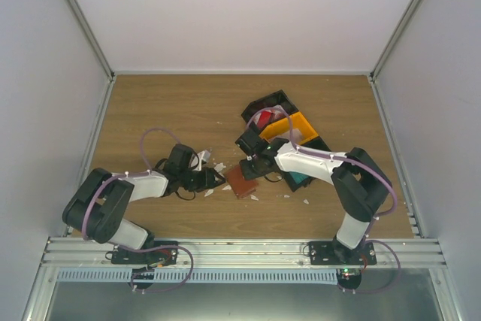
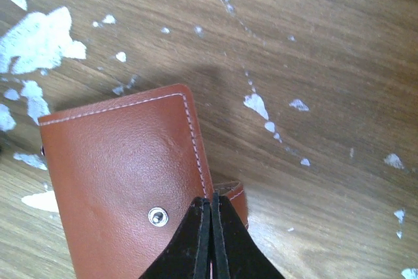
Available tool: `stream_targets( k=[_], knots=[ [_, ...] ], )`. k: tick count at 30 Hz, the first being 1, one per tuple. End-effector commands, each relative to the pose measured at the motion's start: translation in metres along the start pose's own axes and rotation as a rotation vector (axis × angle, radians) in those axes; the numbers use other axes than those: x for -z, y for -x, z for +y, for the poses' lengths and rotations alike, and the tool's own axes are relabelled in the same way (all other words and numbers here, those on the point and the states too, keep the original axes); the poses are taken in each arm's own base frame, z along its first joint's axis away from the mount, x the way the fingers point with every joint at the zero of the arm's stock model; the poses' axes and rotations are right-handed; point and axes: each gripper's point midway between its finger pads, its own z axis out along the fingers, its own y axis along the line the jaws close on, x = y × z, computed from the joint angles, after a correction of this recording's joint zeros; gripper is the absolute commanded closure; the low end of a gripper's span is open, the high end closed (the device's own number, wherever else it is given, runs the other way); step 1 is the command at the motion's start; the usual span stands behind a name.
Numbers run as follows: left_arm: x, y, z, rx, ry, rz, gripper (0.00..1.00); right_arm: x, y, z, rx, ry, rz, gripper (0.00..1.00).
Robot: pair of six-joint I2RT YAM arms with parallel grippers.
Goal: Put the credit cards into the card holder
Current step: Close the card holder at the center of the board.
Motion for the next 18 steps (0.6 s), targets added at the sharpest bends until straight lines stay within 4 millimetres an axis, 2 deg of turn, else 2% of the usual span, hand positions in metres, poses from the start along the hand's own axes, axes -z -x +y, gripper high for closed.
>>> stream_targets(
  k=[1,5,10,18],
  knots=[
    [-0.006,-0.008,-0.002,0.016,-0.059,0.017,0.54,0.007,0.019,0.011,-0.005,0.060,-0.094,0.99],
    [-0.011,-0.014,0.000,0.032,-0.079,0.038,0.57,0.002,0.020,0.018,0.008,0.092,-0.089,1.00],
    [-0.015,-0.010,0.000,0.040,-0.084,0.033,0.60,-0.001,0.018,0.028,0.031,0.146,-0.078,1.00],
    [-0.018,-0.008,0.003,0.046,-0.077,0.039,0.72,-0.006,0.013,0.039,0.078,0.175,-0.056,1.00]
  ],
)
